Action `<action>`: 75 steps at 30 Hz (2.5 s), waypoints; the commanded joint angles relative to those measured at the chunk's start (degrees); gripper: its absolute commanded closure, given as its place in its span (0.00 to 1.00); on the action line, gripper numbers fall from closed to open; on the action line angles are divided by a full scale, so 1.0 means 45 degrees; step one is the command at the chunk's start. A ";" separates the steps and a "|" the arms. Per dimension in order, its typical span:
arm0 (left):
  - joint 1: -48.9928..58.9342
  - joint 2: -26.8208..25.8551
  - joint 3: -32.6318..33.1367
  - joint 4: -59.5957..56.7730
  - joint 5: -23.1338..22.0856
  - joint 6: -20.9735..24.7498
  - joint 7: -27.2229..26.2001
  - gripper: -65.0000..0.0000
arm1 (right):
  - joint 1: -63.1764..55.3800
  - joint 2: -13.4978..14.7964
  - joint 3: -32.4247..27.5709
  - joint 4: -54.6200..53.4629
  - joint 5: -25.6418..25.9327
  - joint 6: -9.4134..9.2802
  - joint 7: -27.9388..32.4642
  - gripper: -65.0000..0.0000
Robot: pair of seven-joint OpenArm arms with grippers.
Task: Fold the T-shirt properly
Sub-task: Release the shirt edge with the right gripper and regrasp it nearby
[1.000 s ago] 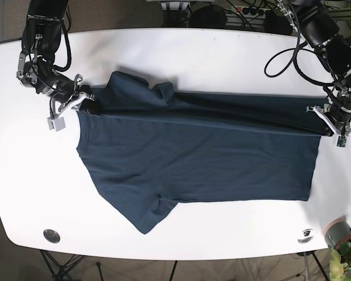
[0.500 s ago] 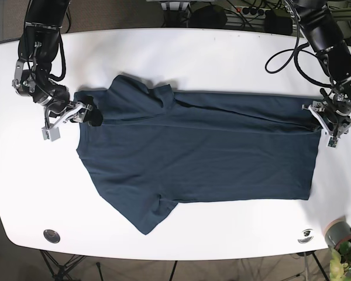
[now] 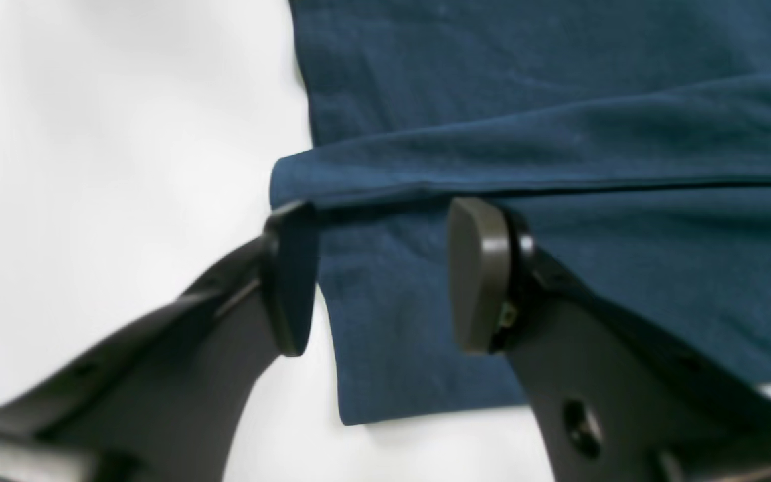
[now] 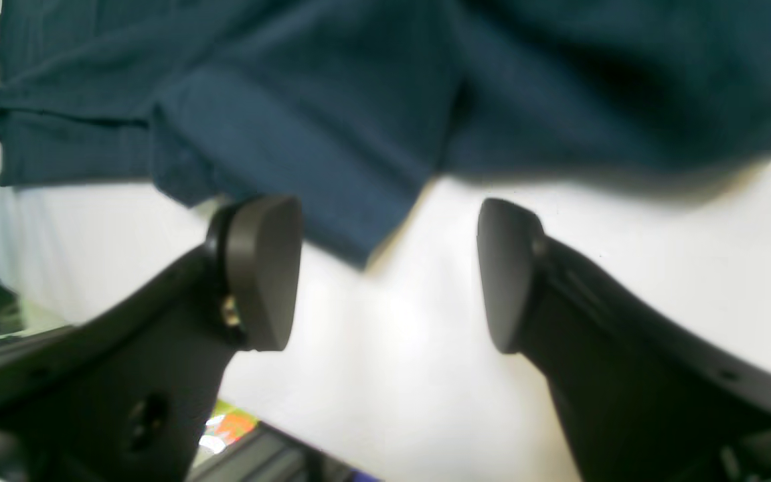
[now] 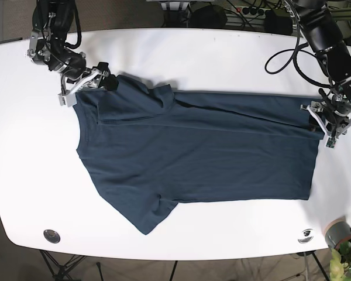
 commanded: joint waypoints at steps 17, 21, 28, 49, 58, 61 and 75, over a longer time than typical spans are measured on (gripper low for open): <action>0.0090 -0.0213 -0.0079 0.0195 -0.0160 0.0075 -0.0300 0.60 | 0.0664 -0.0560 -0.1108 -0.0948 0.0180 0.0092 0.0220 0.41; 0.0109 -0.0233 -0.0079 0.0176 -0.0160 0.0075 -0.0300 0.60 | 0.0761 -0.0833 -0.1108 -0.0967 0.0180 0.0053 0.0220 0.59; 0.0109 -0.0233 -0.0079 0.0195 -0.0160 0.0075 -0.0300 0.60 | 0.0800 -0.0794 -0.1147 -0.0928 0.0180 0.0053 0.0220 0.97; 0.0304 -0.0291 -0.0079 0.0195 -0.0121 0.0075 -0.0300 0.60 | 0.1328 0.0925 -0.1206 0.1670 0.0180 0.0150 -0.0600 0.96; 0.0304 -0.0291 -0.0079 0.0195 -0.0121 0.0075 -0.0300 0.60 | 0.3125 0.1726 -0.1381 0.0068 0.0180 0.0189 -0.1069 0.96; 0.0304 -0.0291 -0.0079 0.0195 -0.0121 0.0075 -0.0300 0.60 | 0.3731 0.2078 -0.1870 -0.0440 0.0180 0.0189 -0.1108 0.96; 0.0304 -0.0291 -0.0079 0.0195 -0.0121 0.0075 -0.0300 0.60 | 0.6134 0.2918 -0.2905 -0.2999 0.0161 0.0189 -0.1030 0.50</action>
